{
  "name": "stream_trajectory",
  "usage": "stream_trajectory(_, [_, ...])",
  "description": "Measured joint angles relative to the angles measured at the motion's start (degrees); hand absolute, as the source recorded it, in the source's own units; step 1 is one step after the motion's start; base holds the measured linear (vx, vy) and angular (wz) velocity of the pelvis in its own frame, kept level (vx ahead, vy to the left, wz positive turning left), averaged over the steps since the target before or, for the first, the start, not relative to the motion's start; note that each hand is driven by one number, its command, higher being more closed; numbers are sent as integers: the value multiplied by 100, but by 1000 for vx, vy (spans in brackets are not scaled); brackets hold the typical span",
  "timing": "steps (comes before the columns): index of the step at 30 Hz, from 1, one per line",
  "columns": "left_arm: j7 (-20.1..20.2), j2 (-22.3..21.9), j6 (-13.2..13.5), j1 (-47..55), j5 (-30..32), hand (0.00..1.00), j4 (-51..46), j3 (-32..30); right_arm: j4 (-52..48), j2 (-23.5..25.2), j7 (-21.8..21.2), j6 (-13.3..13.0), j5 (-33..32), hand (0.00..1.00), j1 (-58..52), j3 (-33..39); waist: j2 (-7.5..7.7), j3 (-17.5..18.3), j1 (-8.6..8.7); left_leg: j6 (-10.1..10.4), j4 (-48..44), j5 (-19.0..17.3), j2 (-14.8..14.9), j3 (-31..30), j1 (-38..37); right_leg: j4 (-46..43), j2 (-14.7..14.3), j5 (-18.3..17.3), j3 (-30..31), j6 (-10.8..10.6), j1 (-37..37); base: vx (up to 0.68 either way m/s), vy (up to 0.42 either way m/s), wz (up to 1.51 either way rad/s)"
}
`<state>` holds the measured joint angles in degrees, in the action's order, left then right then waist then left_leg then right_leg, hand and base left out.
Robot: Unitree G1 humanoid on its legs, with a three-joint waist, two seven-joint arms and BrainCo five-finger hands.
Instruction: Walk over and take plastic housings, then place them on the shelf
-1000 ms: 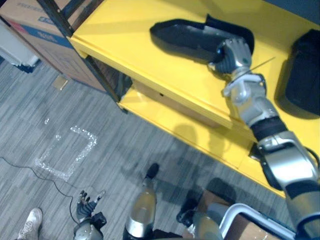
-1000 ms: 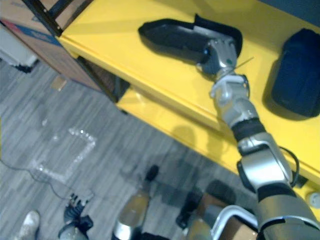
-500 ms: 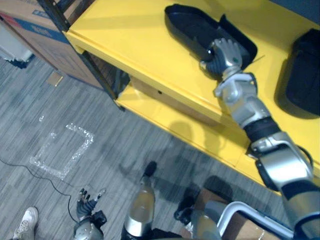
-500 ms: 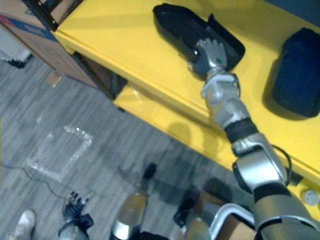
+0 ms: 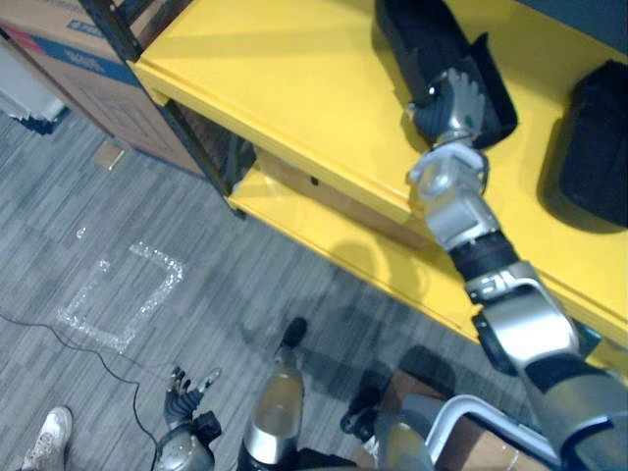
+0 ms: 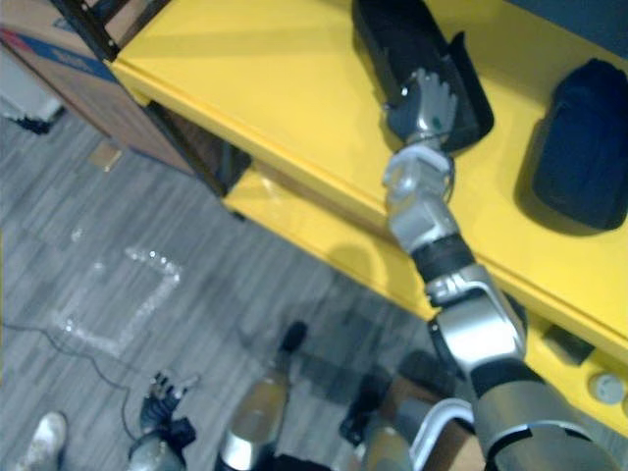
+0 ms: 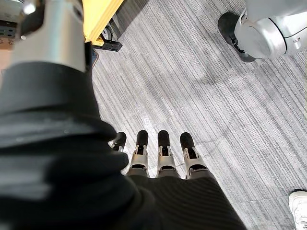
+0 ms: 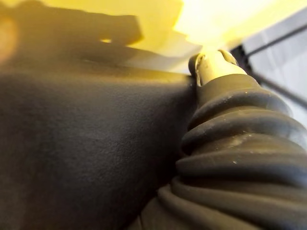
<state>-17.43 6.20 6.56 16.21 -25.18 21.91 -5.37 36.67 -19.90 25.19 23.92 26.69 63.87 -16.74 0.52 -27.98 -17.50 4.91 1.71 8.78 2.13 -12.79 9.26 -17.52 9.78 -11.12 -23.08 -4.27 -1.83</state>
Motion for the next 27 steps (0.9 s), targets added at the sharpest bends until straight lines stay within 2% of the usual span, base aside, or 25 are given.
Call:
stream_trajectory(2, [-3,0,-85,0,-146,0,1,61,-1,0,-31,118,-78,100,2,2,56,-13,59,-14,9,15,-7,70,-10,-7,21,4,16,-6,0,-16,-6,-1])
stream_trajectory(3, [-5,0,-93,0,-147,0,1,89,-1,0,-51,151,-88,0,0,3,65,-14,77,-15,9,18,-15,73,-12,-8,20,7,20,-11,1,-35,-15,-2])
stream_trajectory(6, [-11,-8,-131,-1,-146,0,1,186,18,18,-299,232,-171,0,-50,4,71,-11,127,-19,-4,24,-49,106,-15,-1,37,31,62,-48,-1,-19,-3,-3])
stream_trajectory(8, [-41,-5,-132,-1,-146,0,1,187,53,113,-470,133,-317,0,-182,18,70,-11,130,-19,-8,24,-58,129,-17,4,49,38,82,-60,-4,-22,-6,-5])
stream_trajectory(11, [-98,-5,-137,5,-150,0,10,203,-10,220,-460,-237,-407,0,-263,52,70,-11,204,-20,-14,24,-69,195,-25,24,65,41,120,-62,-8,-16,-13,-6])
stream_trajectory(13, [-169,-4,-135,5,-151,0,12,204,-9,246,-505,-391,-476,0,-264,24,70,-12,254,-21,-15,23,-77,211,-24,28,78,44,120,-65,-11,-9,-8,-2])
stream_trajectory(15, [-174,0,-123,5,-151,0,13,203,27,256,-506,-697,-779,0,-267,27,70,-12,268,-27,-17,19,-86,220,-26,28,90,44,119,-65,-13,0,0,0])
stream_trajectory(17, [-165,3,-113,5,-149,0,25,201,49,233,-556,-1196,-1431,0,-276,31,69,-12,268,-32,-16,16,-92,220,-24,34,94,44,118,-66,-13,0,-16,0])
stream_trajectory(18, [-160,3,-110,5,-149,0,28,200,52,247,-571,-1329,-1615,0,-281,33,69,-12,268,-32,-16,15,-93,220,-23,36,93,45,117,-67,-12,6,-31,1])
stream_trajectory(20, [-110,6,-84,5,-138,0,67,187,54,349,-733,-1958,-2301,0,-323,22,68,-13,266,-36,-14,12,-95,217,-19,47,91,57,114,-88,-9,10,-34,2])
stream_trajectory(21, [-93,7,-80,5,-135,0,77,184,50,393,-764,-2085,-2414,0,-343,23,68,-13,265,-37,-13,11,-96,216,-19,51,90,62,114,-96,-7,22,-43,3])
stream_trajectory(23, [25,6,-50,5,-120,0,80,177,-24,643,-784,-2658,-2875,0,-475,-1,68,-13,251,-23,-13,19,-98,211,-19,96,79,81,114,-121,17,28,-40,3])
stream_trajectory(27, [110,5,56,5,-63,0,77,183,-340,1046,-695,-3178,-3043,0,-691,-27,68,-13,240,-17,-5,18,-71,207,-95,316,33,149,74,-139,204,37,-38,4])
